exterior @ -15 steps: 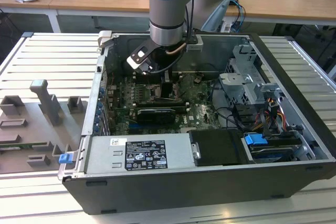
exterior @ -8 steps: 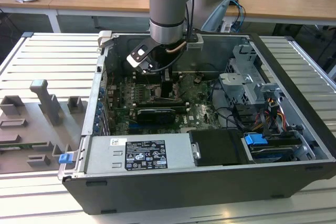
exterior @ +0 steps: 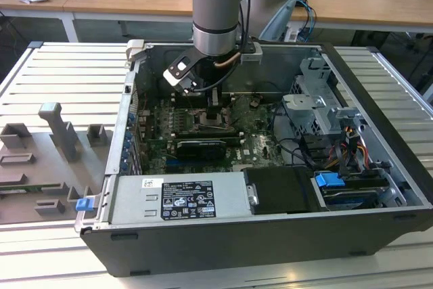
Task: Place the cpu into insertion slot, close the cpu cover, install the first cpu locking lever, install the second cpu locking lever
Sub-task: 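Place the cpu into insertion slot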
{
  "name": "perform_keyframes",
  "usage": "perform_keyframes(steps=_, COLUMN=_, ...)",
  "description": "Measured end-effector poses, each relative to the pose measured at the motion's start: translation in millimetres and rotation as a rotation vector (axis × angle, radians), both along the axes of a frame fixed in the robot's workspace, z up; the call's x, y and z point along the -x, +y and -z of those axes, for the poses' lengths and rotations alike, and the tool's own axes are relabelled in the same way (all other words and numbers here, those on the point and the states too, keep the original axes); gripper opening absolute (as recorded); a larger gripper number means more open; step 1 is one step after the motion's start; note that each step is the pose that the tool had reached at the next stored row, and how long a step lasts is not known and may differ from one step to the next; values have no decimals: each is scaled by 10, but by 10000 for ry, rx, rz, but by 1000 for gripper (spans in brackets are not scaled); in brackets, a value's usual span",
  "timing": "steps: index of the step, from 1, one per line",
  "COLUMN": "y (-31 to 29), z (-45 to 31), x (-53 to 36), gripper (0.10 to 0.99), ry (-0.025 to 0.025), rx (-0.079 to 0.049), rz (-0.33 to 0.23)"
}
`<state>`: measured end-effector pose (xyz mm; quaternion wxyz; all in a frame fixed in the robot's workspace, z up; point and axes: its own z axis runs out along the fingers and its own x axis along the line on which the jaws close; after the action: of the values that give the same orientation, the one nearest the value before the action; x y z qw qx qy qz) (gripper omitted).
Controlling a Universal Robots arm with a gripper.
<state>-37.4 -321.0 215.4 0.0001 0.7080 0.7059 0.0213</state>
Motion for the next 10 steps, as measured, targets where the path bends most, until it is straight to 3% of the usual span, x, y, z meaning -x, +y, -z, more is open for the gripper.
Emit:
perform_keyframes(steps=1, y=0, z=-6, x=0, gripper=110, ry=0, rx=-1, rz=0)
perform_keyframes(steps=10, y=-1, z=-26, x=0, gripper=106, ry=2, rx=3, rz=0)
